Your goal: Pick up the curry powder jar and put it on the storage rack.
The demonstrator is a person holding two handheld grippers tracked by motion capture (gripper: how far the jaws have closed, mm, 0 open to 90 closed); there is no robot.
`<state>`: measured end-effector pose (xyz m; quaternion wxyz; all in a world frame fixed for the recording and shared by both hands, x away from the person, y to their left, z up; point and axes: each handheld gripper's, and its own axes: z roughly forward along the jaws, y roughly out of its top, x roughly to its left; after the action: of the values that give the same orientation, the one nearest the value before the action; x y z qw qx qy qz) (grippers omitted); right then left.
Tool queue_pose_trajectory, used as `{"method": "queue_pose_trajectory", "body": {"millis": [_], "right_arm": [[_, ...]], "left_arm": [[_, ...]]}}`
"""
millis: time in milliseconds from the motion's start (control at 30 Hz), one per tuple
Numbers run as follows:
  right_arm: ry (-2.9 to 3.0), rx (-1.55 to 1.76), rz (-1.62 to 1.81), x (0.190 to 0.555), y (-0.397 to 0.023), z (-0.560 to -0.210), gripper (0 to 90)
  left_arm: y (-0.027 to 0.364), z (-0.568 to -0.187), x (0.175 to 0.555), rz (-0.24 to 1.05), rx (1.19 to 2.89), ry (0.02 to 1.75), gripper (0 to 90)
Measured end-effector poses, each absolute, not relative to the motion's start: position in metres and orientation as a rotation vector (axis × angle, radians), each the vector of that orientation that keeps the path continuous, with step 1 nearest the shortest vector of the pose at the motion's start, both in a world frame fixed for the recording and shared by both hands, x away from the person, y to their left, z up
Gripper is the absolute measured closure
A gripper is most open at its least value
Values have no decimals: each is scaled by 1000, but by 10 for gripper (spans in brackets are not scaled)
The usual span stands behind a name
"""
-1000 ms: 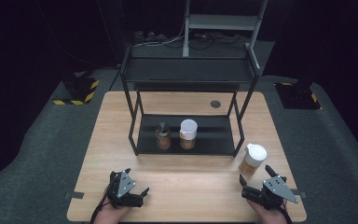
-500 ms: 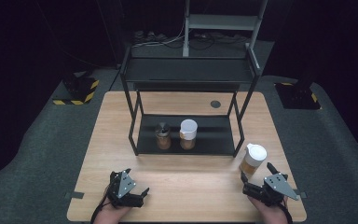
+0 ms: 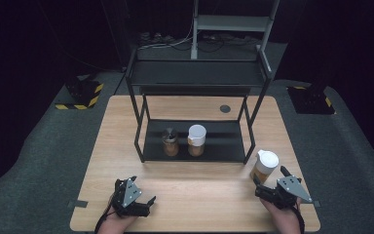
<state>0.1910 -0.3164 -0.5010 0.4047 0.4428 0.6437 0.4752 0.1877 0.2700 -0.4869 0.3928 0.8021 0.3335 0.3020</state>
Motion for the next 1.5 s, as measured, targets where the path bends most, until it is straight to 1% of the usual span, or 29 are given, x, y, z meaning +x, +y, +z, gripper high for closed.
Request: {"method": "queue_pose_trajectory", "body": {"millis": [500,667,967,1000,1100,1500], "right_arm": [[1622,1139,1228,207,-321,-506,6],[1628,1143,1245,212,-323,-507,60],[1631,1130,1283,214,-329,-509,237],[1631,1130,1283,214,-329,-509,237],[1635,1124,1290,213,-330,-511,296],[1636,1108,1287,213,-328,-512,300]], "left_arm": [[271,-487,187,765,2028,848,12],[271,-488,187,767,2027,843,11],[270,-488,186,779,2033,837,11],[270,-488,186,779,2033,837,11],[270,-488,185,780,2031,837,11],[270,-488,186,777,2032,834,11]]}}
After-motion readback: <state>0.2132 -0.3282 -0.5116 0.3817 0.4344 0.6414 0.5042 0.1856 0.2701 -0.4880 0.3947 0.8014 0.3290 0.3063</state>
